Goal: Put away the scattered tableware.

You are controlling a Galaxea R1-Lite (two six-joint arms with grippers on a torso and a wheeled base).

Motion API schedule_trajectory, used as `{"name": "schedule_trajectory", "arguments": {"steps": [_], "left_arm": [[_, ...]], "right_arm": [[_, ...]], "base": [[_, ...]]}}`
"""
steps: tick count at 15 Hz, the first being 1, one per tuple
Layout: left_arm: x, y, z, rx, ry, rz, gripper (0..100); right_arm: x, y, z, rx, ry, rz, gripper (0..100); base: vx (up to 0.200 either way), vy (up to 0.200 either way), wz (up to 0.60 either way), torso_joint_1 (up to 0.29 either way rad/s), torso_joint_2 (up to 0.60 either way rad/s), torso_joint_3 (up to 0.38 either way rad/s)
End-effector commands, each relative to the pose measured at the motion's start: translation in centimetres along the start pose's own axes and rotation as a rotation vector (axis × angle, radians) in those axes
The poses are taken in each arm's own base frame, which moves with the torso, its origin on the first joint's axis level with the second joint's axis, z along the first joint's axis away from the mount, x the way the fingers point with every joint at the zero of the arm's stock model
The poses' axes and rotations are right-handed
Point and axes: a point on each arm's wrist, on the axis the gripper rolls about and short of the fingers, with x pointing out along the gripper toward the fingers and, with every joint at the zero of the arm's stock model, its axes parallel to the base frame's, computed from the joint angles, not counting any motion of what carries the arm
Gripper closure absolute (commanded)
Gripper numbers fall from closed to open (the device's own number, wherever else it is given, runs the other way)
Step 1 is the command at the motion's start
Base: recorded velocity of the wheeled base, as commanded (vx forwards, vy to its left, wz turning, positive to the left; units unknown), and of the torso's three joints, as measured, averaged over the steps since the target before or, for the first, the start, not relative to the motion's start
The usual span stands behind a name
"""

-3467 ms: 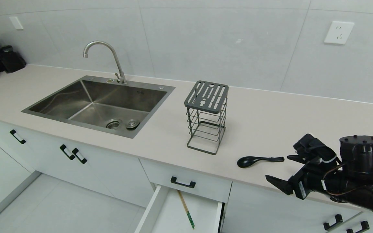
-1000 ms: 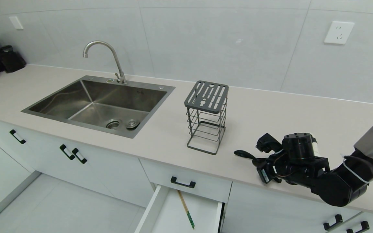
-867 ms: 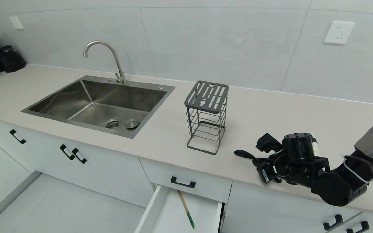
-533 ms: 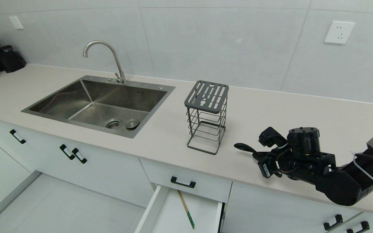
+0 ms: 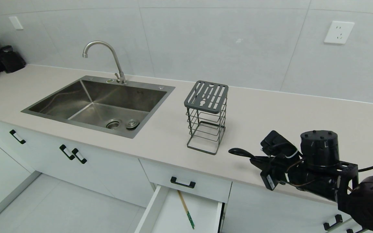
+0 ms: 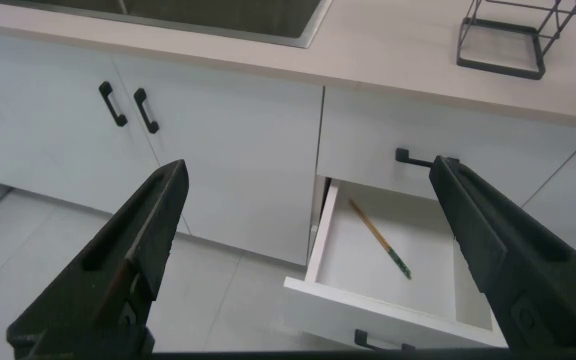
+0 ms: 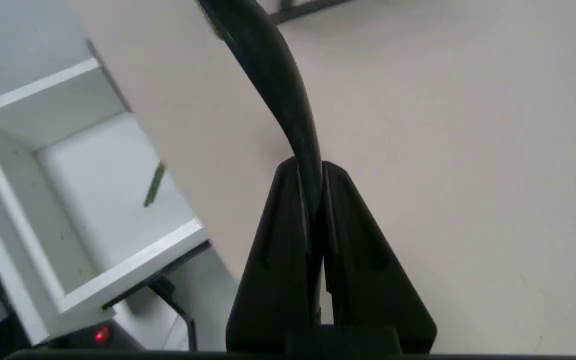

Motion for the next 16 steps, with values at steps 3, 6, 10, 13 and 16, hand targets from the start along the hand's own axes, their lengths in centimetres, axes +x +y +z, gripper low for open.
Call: {"name": "schedule_trajectory", "arguments": {"steps": [3, 6, 10, 13, 16], "left_arm": [[0.0, 0.0, 0.0, 0.000, 0.000, 0.000, 0], [0.0, 0.0, 0.0, 0.000, 0.000, -0.001, 0], [0.0, 0.0, 0.0, 0.000, 0.000, -0.001, 0], [0.0, 0.0, 0.0, 0.000, 0.000, 0.000, 0], [0.0, 0.0, 0.0, 0.000, 0.000, 0.000, 0]], "right_arm": [[-2.3, 2.2, 1.2, -0.027, -0.055, 0.066, 100], [-2.5, 3.3, 2.0, -0.045, -0.094, 0.107, 100], [-2.7, 5.2, 2.9, -0.053, -0.145, 0.230, 100], [-3.0, 8.2, 5.0, 0.021, -0.218, 0.398, 100], [-2.3, 10.7, 7.4, 0.113, -0.271, 0.449, 100]], "base": [[0.000, 0.000, 0.00, 0.000, 0.00, 0.000], [0.000, 0.000, 0.00, 0.000, 0.00, 0.000], [0.000, 0.000, 0.00, 0.000, 0.00, 0.000], [0.000, 0.000, 0.00, 0.000, 0.00, 0.000], [0.000, 0.000, 0.00, 0.000, 0.00, 0.000]]}}
